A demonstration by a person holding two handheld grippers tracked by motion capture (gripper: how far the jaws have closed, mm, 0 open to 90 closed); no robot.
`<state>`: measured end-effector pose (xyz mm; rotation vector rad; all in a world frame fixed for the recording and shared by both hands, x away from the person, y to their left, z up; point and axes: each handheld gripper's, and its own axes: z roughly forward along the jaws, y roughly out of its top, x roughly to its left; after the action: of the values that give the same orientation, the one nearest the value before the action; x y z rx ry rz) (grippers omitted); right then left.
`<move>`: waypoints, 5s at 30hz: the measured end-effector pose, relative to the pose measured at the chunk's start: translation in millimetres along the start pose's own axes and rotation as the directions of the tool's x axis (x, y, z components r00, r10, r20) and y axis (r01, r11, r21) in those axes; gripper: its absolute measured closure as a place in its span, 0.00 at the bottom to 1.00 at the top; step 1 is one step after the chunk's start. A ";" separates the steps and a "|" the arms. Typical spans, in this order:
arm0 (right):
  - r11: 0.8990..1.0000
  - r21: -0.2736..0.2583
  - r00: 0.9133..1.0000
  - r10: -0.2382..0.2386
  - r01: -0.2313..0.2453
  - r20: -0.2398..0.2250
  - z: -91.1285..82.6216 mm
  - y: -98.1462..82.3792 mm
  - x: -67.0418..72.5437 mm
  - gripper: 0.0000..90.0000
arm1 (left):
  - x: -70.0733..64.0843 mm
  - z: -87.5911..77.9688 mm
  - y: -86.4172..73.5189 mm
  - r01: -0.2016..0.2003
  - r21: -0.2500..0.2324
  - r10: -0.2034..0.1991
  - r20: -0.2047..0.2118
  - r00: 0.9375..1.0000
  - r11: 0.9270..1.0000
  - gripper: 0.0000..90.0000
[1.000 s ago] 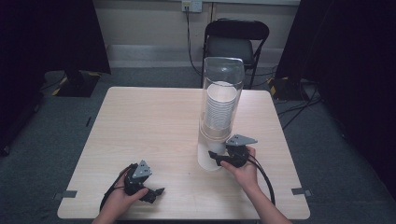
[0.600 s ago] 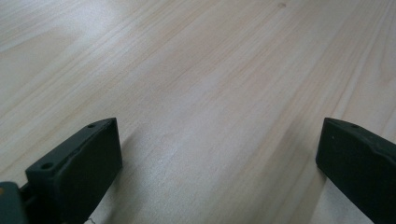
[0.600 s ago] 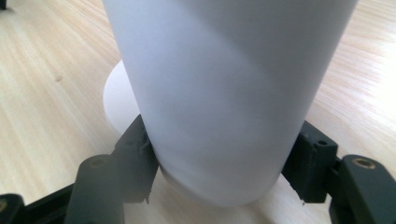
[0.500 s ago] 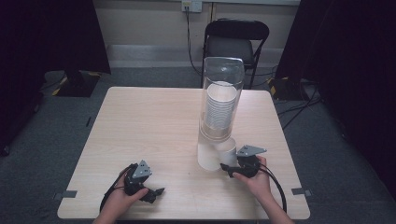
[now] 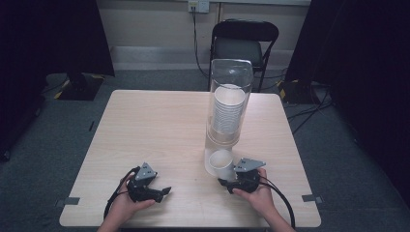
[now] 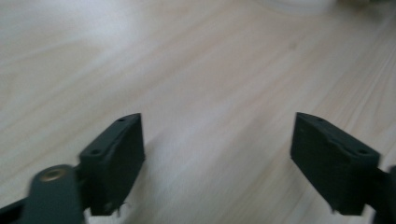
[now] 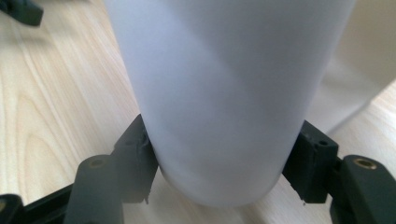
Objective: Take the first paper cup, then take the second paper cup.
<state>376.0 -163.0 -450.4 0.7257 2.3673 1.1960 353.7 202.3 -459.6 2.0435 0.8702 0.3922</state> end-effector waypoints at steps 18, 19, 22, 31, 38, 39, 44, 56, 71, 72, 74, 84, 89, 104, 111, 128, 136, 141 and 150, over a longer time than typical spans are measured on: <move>0.998 -0.044 0.997 -0.054 0.052 -0.046 12.5 9.8 17.3 0.39 | -34.1 -24.1 85.1 0.034 -0.117 -0.021 0.114 0.993 0.992 0.35; 0.998 -0.043 0.997 -0.055 0.053 -0.052 12.8 9.6 17.6 0.39 | -34.4 -22.9 87.2 0.042 -0.121 -0.027 0.120 0.992 0.992 0.35; 0.997 -0.045 0.996 -0.069 0.067 -0.056 12.8 9.8 19.1 0.39 | -34.7 -19.5 93.2 0.063 -0.110 -0.050 0.114 0.992 0.992 0.37; 0.995 -0.059 0.996 -0.077 0.074 -0.052 12.2 10.3 17.8 0.39 | -38.3 -13.2 103.1 0.106 -0.088 -0.094 0.131 0.987 0.990 0.42; 0.994 -0.066 0.995 -0.085 0.081 -0.051 13.3 11.7 19.8 0.39 | -38.7 -12.1 110.6 0.140 -0.072 -0.128 0.151 0.980 0.988 0.46; 0.994 -0.067 0.995 -0.085 0.081 -0.052 13.4 11.9 20.1 0.39 | -39.3 -11.5 111.8 0.137 -0.067 -0.126 0.147 0.981 0.988 0.46; 0.992 -0.078 0.992 -0.106 0.101 -0.065 13.2 13.9 23.5 0.39 | -43.6 -3.0 116.5 0.146 -0.032 -0.139 0.153 0.978 0.989 0.50; 0.984 -0.107 0.984 -0.153 0.142 -0.093 14.1 19.2 32.8 0.38 | -48.3 9.8 125.0 0.193 0.073 -0.202 0.153 0.967 0.979 0.86; 0.989 -0.078 0.990 -0.127 0.122 -0.058 18.6 17.4 29.8 0.24 | -17.4 -7.4 112.9 0.341 0.122 -0.355 0.118 0.927 0.932 0.98; 0.990 -0.078 0.991 -0.120 0.116 -0.054 17.9 17.3 28.7 0.24 | -13.4 -8.8 110.9 0.348 0.117 -0.359 0.094 0.929 0.930 0.98; 0.992 -0.081 0.994 -0.103 0.100 -0.037 16.1 17.4 26.6 0.24 | -3.0 -12.6 106.7 0.367 0.117 -0.375 0.053 0.926 0.923 0.98; 0.994 -0.090 0.998 -0.056 0.055 -0.014 10.7 14.6 16.0 0.25 | 27.9 -18.4 95.1 0.433 0.104 -0.429 -0.059 0.901 0.895 0.97; 0.995 -0.090 0.999 -0.045 0.044 -0.006 9.3 14.3 14.0 0.25 | 30.6 -18.9 93.6 0.435 0.073 -0.429 -0.082 0.899 0.897 0.92; 0.995 -0.095 0.999 -0.023 0.026 0.032 3.9 12.6 6.6 0.25 | 31.3 -59.2 68.7 0.309 -0.091 -0.309 0.012 0.951 0.947 0.52; 0.995 -0.096 0.999 -0.006 0.009 0.031 3.0 12.7 4.7 0.26 | 39.9 -59.7 24.1 0.235 -0.098 -0.237 -0.002 0.972 0.967 0.45; 0.994 -0.099 0.998 0.043 -0.039 0.043 0.8 14.0 -5.3 0.25 | 46.1 -24.3 -25.6 0.104 -0.010 -0.104 -0.053 0.993 0.995 0.33; 0.985 -0.149 0.993 0.094 -0.083 0.072 -6.9 20.3 -13.9 0.24 | 37.3 -18.8 -26.5 -0.009 0.015 0.010 -0.098 0.995 1.000 0.24; 0.983 -0.171 0.992 0.090 -0.074 0.086 -11.0 32.4 -15.8 0.23 | 33.5 -16.4 -26.1 -0.029 0.029 0.032 -0.107 0.994 0.999 0.19; 0.969 -0.236 0.989 0.105 -0.078 0.102 -9.6 49.7 -18.6 0.24 | 33.0 -15.7 -25.8 -0.038 0.035 0.042 -0.105 0.994 0.999 0.16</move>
<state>398.9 -155.2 -402.2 0.8086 2.0779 1.4011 357.1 245.0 -472.8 2.0885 0.9055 0.5152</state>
